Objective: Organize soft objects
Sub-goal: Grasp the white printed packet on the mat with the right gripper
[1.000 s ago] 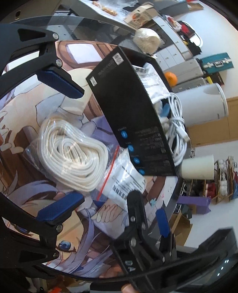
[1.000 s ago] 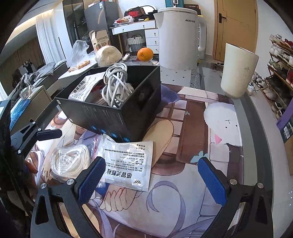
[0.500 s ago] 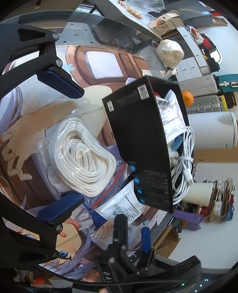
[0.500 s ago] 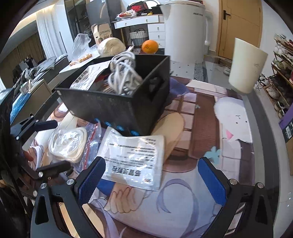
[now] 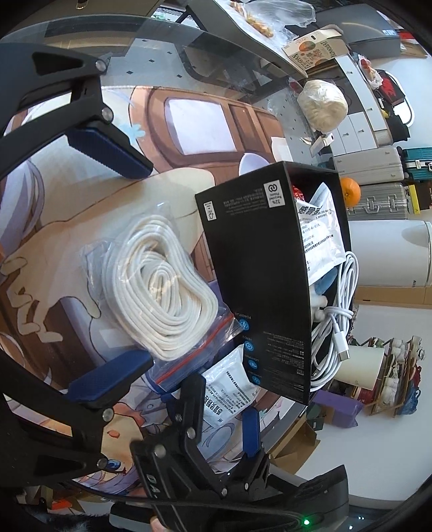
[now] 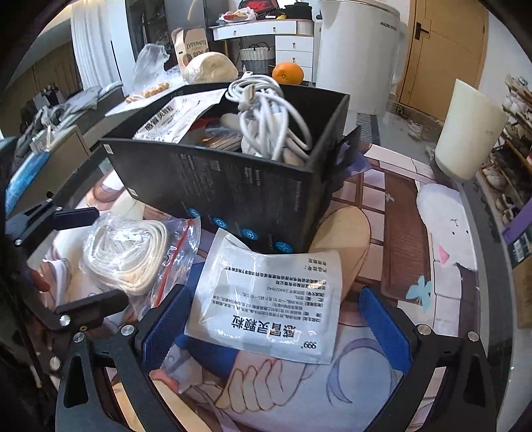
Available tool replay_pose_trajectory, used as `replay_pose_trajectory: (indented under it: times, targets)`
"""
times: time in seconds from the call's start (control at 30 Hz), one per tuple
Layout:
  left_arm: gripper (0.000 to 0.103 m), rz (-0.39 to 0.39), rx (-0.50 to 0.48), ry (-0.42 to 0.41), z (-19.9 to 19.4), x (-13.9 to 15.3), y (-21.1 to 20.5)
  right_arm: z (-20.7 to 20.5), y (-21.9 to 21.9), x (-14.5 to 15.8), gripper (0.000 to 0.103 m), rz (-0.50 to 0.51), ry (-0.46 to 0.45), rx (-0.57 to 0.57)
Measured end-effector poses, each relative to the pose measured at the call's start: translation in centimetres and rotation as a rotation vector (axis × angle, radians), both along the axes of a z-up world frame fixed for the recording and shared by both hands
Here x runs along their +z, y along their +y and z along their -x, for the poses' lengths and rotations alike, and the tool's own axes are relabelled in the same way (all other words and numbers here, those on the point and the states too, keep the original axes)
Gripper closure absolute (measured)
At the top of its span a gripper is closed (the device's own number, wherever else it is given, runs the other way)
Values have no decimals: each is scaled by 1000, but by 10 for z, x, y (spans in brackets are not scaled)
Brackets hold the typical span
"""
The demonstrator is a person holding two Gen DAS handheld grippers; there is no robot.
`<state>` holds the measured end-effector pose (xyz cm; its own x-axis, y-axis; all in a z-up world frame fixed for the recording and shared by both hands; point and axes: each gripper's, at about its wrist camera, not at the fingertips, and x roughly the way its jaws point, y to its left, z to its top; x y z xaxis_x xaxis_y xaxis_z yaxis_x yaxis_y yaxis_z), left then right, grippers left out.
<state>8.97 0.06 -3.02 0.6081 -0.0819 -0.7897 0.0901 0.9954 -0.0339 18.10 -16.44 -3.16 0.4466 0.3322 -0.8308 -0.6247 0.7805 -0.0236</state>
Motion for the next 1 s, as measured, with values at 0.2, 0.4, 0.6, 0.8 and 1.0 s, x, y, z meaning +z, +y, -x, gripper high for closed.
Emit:
replay_pose_trajectory:
  times: [0.2,0.4,0.6,0.8,1.0]
  targets:
    - [0,0,-5,6,0,-1,-1,-3,7,-1,1,7,3,-42]
    - [0,-9,-14,12,0,-1,-4,-7,-4,0,1,9,14,-52]
    - [0,-20,-31,15,0,-1,-7,-4,-7,-1,2,-4,-2,-35]
    - [0,-21,-46,17,-2,-1,-10,4,-10,3,28,-21,-21,-2]
    - [0,-20,-48,16,-1,-1,-9,10,-18,9,47,-29,-10,32]
